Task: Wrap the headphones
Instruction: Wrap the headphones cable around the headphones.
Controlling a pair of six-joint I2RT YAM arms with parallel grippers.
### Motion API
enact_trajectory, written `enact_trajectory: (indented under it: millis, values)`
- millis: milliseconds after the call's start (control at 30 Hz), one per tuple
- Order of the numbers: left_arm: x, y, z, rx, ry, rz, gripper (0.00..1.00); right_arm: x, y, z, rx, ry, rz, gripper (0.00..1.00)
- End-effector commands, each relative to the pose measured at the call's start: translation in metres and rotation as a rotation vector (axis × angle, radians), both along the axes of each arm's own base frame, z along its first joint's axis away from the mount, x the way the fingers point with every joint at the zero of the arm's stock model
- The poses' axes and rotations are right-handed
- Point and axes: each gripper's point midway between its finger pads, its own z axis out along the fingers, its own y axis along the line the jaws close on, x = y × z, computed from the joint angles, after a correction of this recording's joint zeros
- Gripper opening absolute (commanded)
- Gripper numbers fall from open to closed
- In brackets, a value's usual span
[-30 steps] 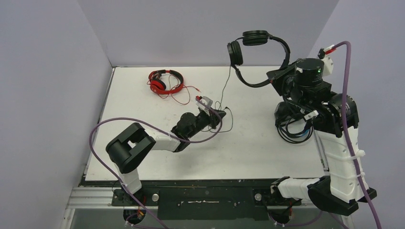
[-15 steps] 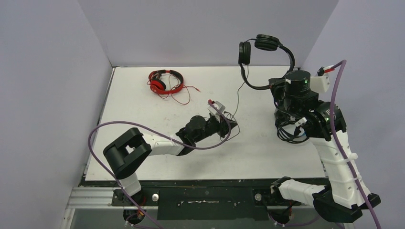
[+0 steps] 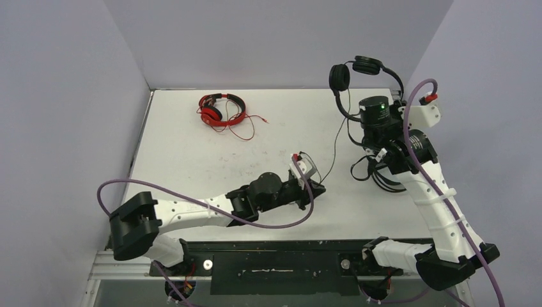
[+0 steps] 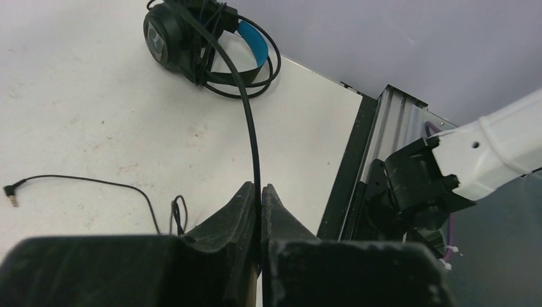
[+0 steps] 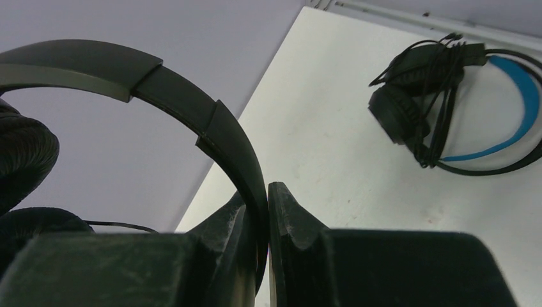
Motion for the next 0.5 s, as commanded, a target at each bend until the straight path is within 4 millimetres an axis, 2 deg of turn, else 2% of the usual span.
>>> enact_trajectory:
  millis: [0, 133, 300, 467]
  values:
    - [-0.008, 0.027, 0.024, 0.057, -0.076, 0.075, 0.00, 0.002, -0.028, -0.001, -0.136, 0.004, -0.156, 0.00]
    - [-0.009, 0.054, 0.032, 0.163, -0.132, 0.164, 0.00, 0.005, -0.030, -0.029, -0.226, 0.108, -0.148, 0.00]
    - [0.001, 0.089, 0.061, 0.228, -0.218, 0.270, 0.00, 0.009, -0.022, -0.076, -0.306, 0.269, -0.085, 0.00]
    - [0.000, 0.104, 0.093, 0.215, -0.261, 0.289, 0.00, 0.005, -0.017, -0.132, -0.371, 0.439, -0.025, 0.00]
